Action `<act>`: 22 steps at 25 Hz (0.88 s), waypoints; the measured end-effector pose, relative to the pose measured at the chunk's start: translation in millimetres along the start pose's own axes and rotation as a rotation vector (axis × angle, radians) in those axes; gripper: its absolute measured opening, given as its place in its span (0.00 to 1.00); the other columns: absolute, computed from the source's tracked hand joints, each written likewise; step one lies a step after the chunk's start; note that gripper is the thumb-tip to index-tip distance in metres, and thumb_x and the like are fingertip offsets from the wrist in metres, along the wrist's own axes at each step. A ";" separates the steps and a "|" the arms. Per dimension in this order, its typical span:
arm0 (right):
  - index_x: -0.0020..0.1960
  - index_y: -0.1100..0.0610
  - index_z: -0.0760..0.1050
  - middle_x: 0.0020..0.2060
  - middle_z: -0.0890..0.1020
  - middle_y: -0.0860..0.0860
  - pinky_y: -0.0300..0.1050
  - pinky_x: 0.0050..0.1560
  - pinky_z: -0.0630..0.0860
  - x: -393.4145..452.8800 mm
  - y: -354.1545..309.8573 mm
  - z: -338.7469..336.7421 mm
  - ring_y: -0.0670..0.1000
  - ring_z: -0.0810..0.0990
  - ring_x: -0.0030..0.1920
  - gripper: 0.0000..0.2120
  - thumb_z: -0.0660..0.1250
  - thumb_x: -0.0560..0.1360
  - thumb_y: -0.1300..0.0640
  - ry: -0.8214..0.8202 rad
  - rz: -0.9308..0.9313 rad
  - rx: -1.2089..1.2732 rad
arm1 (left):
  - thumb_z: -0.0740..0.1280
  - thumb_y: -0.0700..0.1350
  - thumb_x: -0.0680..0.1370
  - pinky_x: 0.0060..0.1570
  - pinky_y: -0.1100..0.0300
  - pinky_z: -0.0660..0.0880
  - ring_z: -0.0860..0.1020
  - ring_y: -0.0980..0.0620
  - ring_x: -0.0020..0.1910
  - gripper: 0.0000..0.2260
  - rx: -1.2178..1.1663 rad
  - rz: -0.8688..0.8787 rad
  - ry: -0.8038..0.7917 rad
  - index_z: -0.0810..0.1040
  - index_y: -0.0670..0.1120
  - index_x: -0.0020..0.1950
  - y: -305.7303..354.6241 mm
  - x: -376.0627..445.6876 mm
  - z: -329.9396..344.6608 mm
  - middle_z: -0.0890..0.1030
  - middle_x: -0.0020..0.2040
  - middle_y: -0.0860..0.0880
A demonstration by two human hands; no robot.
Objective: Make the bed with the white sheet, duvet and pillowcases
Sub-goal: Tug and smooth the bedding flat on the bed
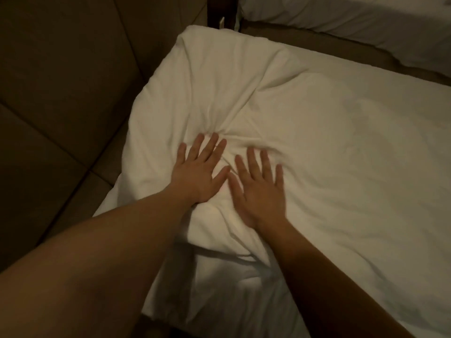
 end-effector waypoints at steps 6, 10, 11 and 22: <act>0.82 0.44 0.41 0.81 0.40 0.44 0.59 0.78 0.38 4.5 49.3 -10.5 0.49 0.35 0.80 0.33 0.33 0.80 0.34 -0.001 0.124 -0.084 | 0.40 0.67 0.81 0.77 0.43 0.36 0.38 0.48 0.80 0.32 0.050 -0.073 0.035 0.40 0.55 0.82 -32.9 12.9 -10.4 0.40 0.82 0.53; 0.81 0.44 0.37 0.80 0.37 0.45 0.58 0.78 0.35 48.3 54.2 -24.9 0.49 0.33 0.79 0.32 0.32 0.80 0.34 0.072 0.124 -0.029 | 0.45 0.60 0.83 0.78 0.44 0.39 0.39 0.51 0.81 0.31 -0.078 0.067 0.177 0.44 0.47 0.83 19.1 81.7 -40.2 0.43 0.83 0.48; 0.81 0.44 0.37 0.81 0.38 0.45 0.58 0.78 0.35 66.3 60.2 -29.0 0.49 0.34 0.79 0.32 0.32 0.80 0.35 0.094 0.133 -0.021 | 0.45 0.59 0.84 0.78 0.44 0.40 0.40 0.51 0.81 0.30 -0.085 0.119 0.182 0.46 0.48 0.83 34.2 106.8 -48.5 0.44 0.83 0.48; 0.82 0.48 0.39 0.81 0.42 0.50 0.58 0.78 0.35 264.3 161.3 -29.5 0.51 0.38 0.80 0.33 0.35 0.81 0.35 0.009 0.202 0.039 | 0.40 0.64 0.82 0.77 0.42 0.38 0.41 0.49 0.81 0.29 0.214 0.268 -0.042 0.41 0.57 0.82 75.3 346.9 -47.3 0.44 0.83 0.51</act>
Point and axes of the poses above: each hand's wrist, its own x-axis towards the middle knuckle, its own z-axis out of the palm, y = z × x, the point moved 4 cm from there along x, towards the middle knuckle
